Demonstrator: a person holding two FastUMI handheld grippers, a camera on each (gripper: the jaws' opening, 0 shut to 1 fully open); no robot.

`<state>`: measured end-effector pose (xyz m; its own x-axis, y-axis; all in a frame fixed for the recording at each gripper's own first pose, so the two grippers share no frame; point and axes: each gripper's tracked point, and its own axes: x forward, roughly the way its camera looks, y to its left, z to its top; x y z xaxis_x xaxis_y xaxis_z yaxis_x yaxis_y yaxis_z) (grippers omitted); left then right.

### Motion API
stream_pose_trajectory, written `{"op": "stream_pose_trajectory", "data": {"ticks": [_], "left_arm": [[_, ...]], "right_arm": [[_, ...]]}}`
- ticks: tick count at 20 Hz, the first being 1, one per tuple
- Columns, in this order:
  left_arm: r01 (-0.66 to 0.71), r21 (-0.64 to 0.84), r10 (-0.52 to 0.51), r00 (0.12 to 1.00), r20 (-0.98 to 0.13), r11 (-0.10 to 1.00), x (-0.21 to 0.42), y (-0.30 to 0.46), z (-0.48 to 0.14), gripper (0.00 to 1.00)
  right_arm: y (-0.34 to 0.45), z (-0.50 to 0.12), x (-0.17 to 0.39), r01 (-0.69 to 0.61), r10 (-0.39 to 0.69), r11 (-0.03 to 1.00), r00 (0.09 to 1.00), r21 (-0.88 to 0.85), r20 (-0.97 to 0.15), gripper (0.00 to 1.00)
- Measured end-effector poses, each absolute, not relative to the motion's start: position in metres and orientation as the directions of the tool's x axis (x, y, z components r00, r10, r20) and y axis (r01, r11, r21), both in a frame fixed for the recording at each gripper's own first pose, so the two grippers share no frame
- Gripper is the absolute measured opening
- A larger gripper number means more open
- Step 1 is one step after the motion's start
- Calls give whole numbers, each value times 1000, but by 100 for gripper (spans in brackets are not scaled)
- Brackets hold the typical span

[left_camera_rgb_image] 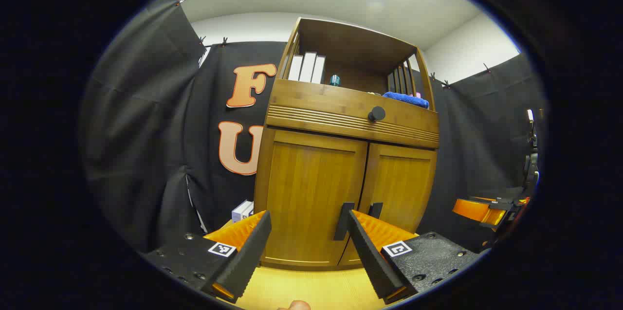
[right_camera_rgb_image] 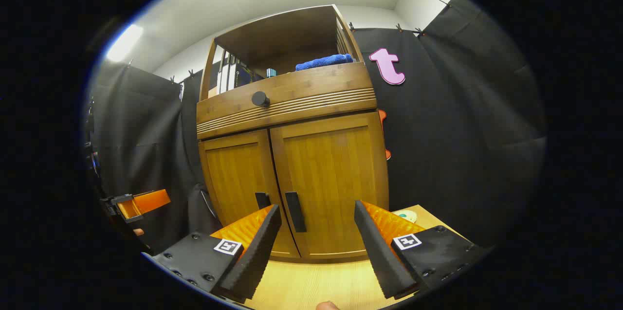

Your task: Open the right door of the double-door shoe cabinet with the right hand, and open the left door with the left hand.

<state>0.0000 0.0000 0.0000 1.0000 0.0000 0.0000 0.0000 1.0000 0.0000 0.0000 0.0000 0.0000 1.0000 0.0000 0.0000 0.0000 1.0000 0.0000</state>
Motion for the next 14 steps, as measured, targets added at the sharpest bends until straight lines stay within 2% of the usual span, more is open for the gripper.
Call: {"op": "stream_pose_trajectory", "data": {"ticks": [1,2,3,6,7,8,11,14], "left_arm": [[-1,2,1,1000,0,1000,0,1,1,94],[-1,1,1,1000,0,1000,0,1,1,92],[-1,0,1,1000,0,1000,0,2,2,94],[-3,4,3,1000,8,1000,-4,2,5,92],[-1,3,1,1000,7,1000,-5,1,5,92],[3,-3,-3,1000,4,1000,-7,0,5,94],[22,-15,-22,1000,-5,1000,-9,-3,6,92],[21,-11,-21,1000,-4,1000,-8,-1,8,94]], "right_arm": [[-2,2,0,-1,1,1000,1000,-3,2,98],[-2,3,-1,-1,1,1000,1000,-8,4,98],[-2,4,-2,1,-1,1000,1000,-12,7,98],[-2,5,-5,8,-8,1000,1000,-20,17,98],[-3,4,-6,9,-9,1000,1000,-21,18,93],[-1,3,-6,8,-8,1000,1000,-23,17,98],[-1,2,-6,9,-9,1000,1000,-25,13,100],[-3,4,-7,16,-15,1000,1000,-23,19,98]]}}
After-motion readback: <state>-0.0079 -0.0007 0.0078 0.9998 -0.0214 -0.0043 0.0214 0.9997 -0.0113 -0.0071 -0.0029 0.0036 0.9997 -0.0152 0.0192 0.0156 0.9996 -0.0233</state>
